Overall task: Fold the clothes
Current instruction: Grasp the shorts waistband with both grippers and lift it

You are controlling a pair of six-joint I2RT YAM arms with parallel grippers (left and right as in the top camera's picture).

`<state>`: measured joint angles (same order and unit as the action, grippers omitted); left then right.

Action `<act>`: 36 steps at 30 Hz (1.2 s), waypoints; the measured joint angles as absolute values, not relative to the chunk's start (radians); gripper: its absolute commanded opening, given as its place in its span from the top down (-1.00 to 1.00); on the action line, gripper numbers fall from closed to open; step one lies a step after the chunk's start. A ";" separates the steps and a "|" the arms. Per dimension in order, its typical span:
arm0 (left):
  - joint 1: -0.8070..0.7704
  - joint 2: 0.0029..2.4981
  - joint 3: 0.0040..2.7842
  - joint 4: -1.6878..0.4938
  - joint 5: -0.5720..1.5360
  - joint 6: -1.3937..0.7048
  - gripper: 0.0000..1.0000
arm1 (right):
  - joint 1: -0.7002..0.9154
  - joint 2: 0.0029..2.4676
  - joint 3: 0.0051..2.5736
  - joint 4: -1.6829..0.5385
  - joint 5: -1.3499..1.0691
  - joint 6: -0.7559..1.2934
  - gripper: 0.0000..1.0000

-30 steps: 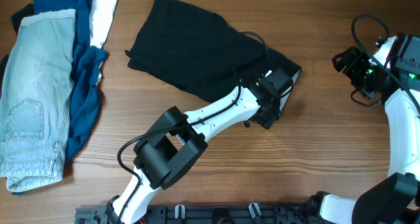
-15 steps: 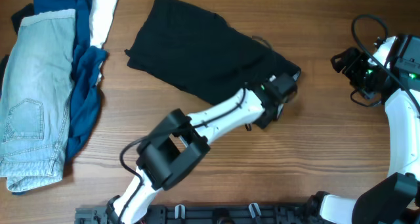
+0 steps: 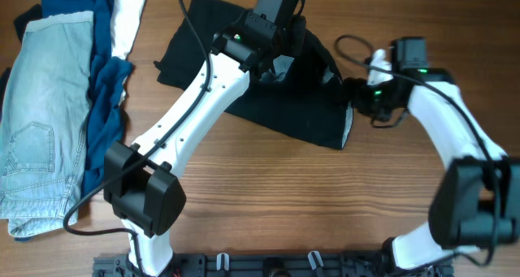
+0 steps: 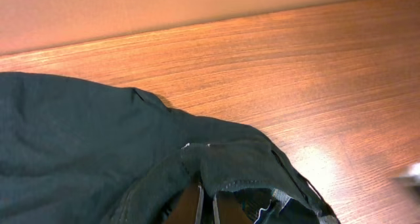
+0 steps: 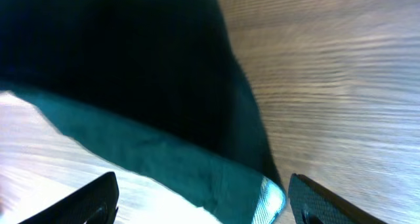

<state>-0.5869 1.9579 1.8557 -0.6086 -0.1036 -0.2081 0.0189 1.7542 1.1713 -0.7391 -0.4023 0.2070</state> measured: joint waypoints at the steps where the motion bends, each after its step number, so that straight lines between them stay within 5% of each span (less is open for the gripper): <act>1: -0.586 1.958 1.856 -0.607 -0.103 -0.208 0.92 | 0.039 1.787 1.171 -0.737 -0.382 0.204 -0.68; 7: -0.535 1.958 1.856 -0.605 -0.099 -0.224 0.92 | 0.053 1.835 1.171 -0.725 -0.312 0.204 -0.53; 11: -0.501 1.958 1.856 -0.605 -0.098 -0.231 0.92 | 0.066 1.835 1.088 -0.588 -0.322 0.247 0.03; 14: -0.500 1.958 1.856 -0.605 -0.096 -0.231 0.92 | 0.070 1.835 1.027 -0.534 -0.358 0.287 0.91; 20: -0.455 1.952 1.856 -0.598 -0.080 -0.239 0.92 | 0.054 1.831 1.035 -0.484 -0.455 0.317 0.92; 31: -0.451 1.417 1.858 -0.654 -0.078 -0.102 0.92 | -0.113 1.495 1.971 -1.105 -0.399 0.090 0.92; 36: -0.481 1.188 1.858 -0.786 -0.061 -0.044 0.92 | -0.104 1.333 2.118 -1.234 -0.290 -0.006 0.92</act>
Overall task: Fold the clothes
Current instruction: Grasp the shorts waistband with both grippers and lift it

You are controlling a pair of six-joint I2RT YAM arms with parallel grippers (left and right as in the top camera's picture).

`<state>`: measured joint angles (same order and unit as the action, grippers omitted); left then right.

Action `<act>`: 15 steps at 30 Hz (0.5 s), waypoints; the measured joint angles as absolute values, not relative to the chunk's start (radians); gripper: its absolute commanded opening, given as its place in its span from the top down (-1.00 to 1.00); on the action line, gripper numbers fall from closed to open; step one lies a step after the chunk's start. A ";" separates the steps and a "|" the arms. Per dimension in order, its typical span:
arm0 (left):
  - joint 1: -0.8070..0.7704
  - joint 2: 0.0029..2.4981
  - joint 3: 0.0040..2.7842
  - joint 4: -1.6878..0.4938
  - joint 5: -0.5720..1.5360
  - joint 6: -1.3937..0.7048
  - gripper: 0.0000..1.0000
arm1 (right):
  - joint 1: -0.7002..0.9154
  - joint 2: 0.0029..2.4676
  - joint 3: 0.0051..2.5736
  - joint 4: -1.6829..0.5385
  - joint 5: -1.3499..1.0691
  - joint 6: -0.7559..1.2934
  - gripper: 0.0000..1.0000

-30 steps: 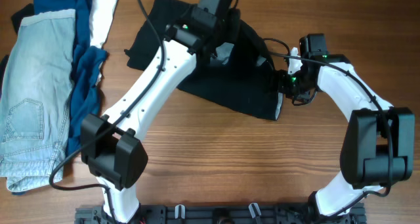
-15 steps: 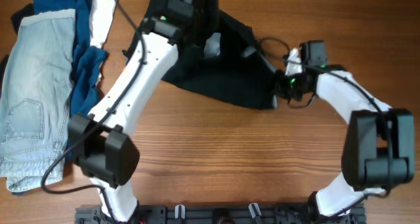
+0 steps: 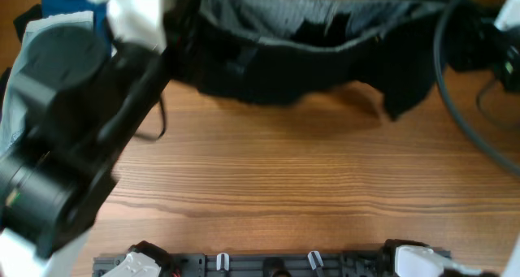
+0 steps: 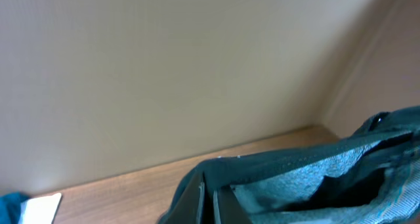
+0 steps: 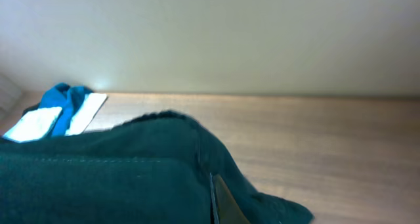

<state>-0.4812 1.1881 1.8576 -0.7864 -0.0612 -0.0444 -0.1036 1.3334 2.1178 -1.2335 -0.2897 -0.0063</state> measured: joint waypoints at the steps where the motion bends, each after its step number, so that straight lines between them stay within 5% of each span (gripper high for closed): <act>1: -0.483 1.148 1.858 -0.804 -0.053 -0.041 0.92 | -0.104 1.282 2.123 -1.242 -0.280 -0.012 0.92; 8: -0.485 0.959 1.861 -1.017 0.001 -0.051 0.92 | -0.104 1.042 2.148 -1.353 -0.258 -0.029 0.92; 15: -0.485 1.214 1.866 -1.141 -0.184 -0.134 0.92 | -0.104 1.436 2.147 -1.441 -0.312 -0.089 0.91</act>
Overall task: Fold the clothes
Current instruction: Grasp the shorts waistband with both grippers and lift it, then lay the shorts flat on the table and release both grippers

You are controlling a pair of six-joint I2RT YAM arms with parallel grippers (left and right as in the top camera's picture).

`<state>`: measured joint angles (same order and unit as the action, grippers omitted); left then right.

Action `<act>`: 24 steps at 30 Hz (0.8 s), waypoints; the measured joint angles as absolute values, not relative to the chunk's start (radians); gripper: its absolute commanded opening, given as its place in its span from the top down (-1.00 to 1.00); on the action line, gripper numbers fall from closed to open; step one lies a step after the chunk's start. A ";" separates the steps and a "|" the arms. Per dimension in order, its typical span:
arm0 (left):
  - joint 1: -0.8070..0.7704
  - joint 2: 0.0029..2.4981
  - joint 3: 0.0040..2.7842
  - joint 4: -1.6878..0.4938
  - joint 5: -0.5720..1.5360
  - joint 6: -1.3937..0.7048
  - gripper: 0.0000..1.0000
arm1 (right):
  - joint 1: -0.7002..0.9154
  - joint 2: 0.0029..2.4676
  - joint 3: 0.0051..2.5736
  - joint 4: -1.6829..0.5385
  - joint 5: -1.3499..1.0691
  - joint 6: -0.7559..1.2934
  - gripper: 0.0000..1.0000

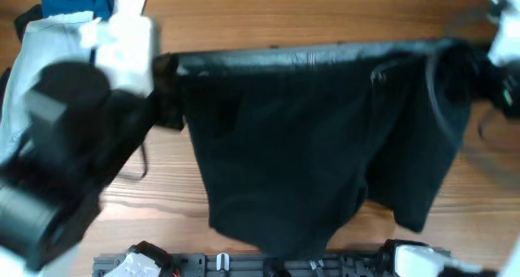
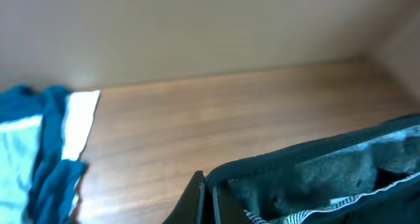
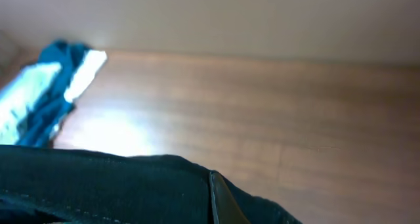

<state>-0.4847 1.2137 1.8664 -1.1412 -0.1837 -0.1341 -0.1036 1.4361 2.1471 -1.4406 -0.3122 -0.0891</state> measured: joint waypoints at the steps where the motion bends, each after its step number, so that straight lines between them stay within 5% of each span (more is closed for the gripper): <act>1: -0.484 1.285 1.867 -1.137 -0.218 -0.141 0.92 | -0.104 1.533 2.148 -1.431 -0.314 -0.101 0.92; 6: -0.422 1.711 1.874 -0.995 -0.321 -0.156 0.92 | -0.104 1.962 2.147 -1.301 -0.355 -0.130 0.91; 9: -0.392 1.974 1.873 -0.806 -0.346 -0.160 0.92 | -0.105 2.160 2.145 -1.139 -0.359 -0.132 0.74; 10: -0.379 2.058 1.873 -0.720 -0.353 -0.160 0.92 | -0.106 2.221 2.144 -1.055 -0.364 -0.131 0.54; 11: -0.368 2.127 1.873 -0.658 -0.356 -0.162 0.56 | -0.106 2.275 2.143 -0.983 -0.366 -0.130 0.32; 12: -0.357 2.183 1.871 -0.600 -0.363 -0.163 -0.60 | -0.105 2.314 2.140 -0.918 -0.366 -0.130 -0.33; 13: -0.347 2.219 1.871 -0.558 -0.375 -0.164 -1.00 | -0.105 2.337 2.135 -0.857 -0.364 -0.127 -0.67; 14: -0.337 2.242 1.870 -0.529 -0.383 -0.163 -1.00 | -0.106 2.354 2.133 -0.791 -0.362 -0.126 -0.99; 19: -0.291 2.265 1.870 -0.418 -0.423 -0.167 -1.00 | -0.107 2.366 2.135 -0.565 -0.358 -0.067 -1.00; 24: -0.273 2.228 1.871 -0.590 -0.364 -0.167 -1.00 | -0.105 2.321 2.136 -0.807 -0.359 -0.034 -0.99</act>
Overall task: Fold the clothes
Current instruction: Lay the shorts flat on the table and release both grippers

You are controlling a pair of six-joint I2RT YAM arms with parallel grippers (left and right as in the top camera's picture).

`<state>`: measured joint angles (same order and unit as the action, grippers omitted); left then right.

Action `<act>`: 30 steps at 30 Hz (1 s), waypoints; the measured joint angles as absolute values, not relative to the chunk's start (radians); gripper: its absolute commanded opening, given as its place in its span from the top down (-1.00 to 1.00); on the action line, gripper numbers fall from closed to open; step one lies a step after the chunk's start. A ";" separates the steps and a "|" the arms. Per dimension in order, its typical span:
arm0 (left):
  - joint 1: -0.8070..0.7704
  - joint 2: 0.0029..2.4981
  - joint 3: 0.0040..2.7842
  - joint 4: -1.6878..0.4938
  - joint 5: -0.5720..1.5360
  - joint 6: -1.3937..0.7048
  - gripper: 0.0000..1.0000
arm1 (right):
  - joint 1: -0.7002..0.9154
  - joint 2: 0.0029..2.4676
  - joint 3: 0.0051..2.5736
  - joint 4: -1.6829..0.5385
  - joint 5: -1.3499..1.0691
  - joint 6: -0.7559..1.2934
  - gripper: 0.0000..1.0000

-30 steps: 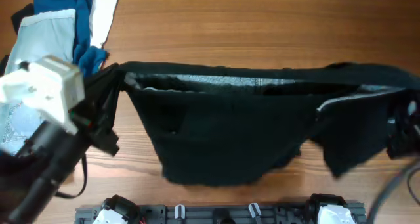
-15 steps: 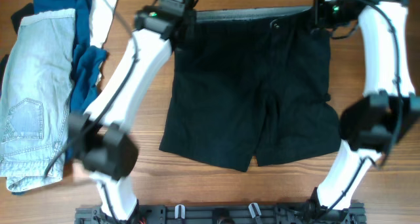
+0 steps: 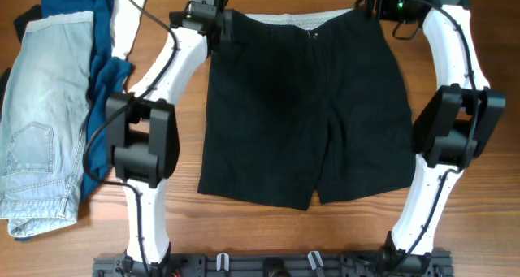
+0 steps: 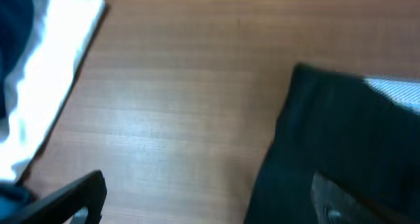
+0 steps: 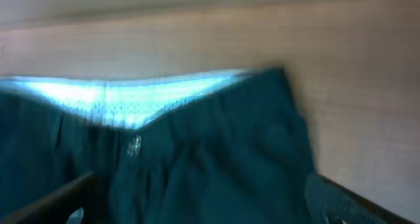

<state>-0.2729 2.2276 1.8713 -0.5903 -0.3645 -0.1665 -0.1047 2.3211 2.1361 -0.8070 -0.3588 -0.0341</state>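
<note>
Black shorts (image 3: 305, 106) lie spread flat on the wooden table, waistband at the far side, both legs toward the near edge. My left gripper (image 3: 218, 23) stands open at the waistband's left corner; in the left wrist view (image 4: 210, 207) its fingers are wide apart, with the shorts' edge (image 4: 341, 138) under the right one. My right gripper (image 3: 378, 2) is open at the waistband's right corner. The right wrist view (image 5: 207, 204) shows the black cloth (image 5: 216, 152) and its pale inner waistband (image 5: 131, 96) below the spread fingers.
A pile of clothes lies at the table's left side: light blue jeans (image 3: 41, 114), a dark blue garment (image 3: 104, 74) and a white cloth (image 3: 128, 17), the white cloth (image 4: 46, 99) also seen by the left wrist. Bare wood (image 3: 284, 236) lies near the front edge.
Both grippers were shut on the waistband, holding the shorts stretched and hanging above the table. Now the shorts lie flat and both grippers are open at the waistband corners.
The shorts lay crumpled at the table's middle, the left gripper shut on them and the right one open at their edge. Then both grippers held them raised and stretched, then hanging full length. Now they lie flat, let go.
</note>
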 measured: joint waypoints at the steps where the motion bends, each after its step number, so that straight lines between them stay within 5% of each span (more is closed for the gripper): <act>1: -0.273 2.203 1.871 -0.651 -0.328 -0.167 -1.00 | -0.101 2.310 2.137 -0.868 -0.365 -0.026 -1.00; 4: -0.273 2.103 1.875 -0.884 -0.193 -0.167 -1.00 | -0.068 2.294 2.140 -1.103 -0.406 -0.006 -0.89; 10: -0.273 2.053 1.875 -0.985 -0.072 -0.191 -1.00 | 0.088 2.294 2.140 -1.072 -0.302 0.052 -0.72; 16: -0.167 2.053 1.875 -1.059 -0.050 -0.224 -1.00 | 0.188 2.292 2.052 -1.240 -0.194 0.215 -0.85; 19: -0.073 2.053 1.875 -1.062 -0.053 -0.228 -1.00 | 0.221 2.288 1.871 -1.161 -0.144 0.299 -0.86; 30: -0.111 2.053 1.875 -1.006 -0.051 -0.227 -1.00 | 0.193 2.205 1.617 -0.836 0.113 0.403 -1.00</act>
<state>-0.1112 2.0533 1.8748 -1.0058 -0.0505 -0.2272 0.1932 2.2047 1.6169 -0.8364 0.1135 0.4026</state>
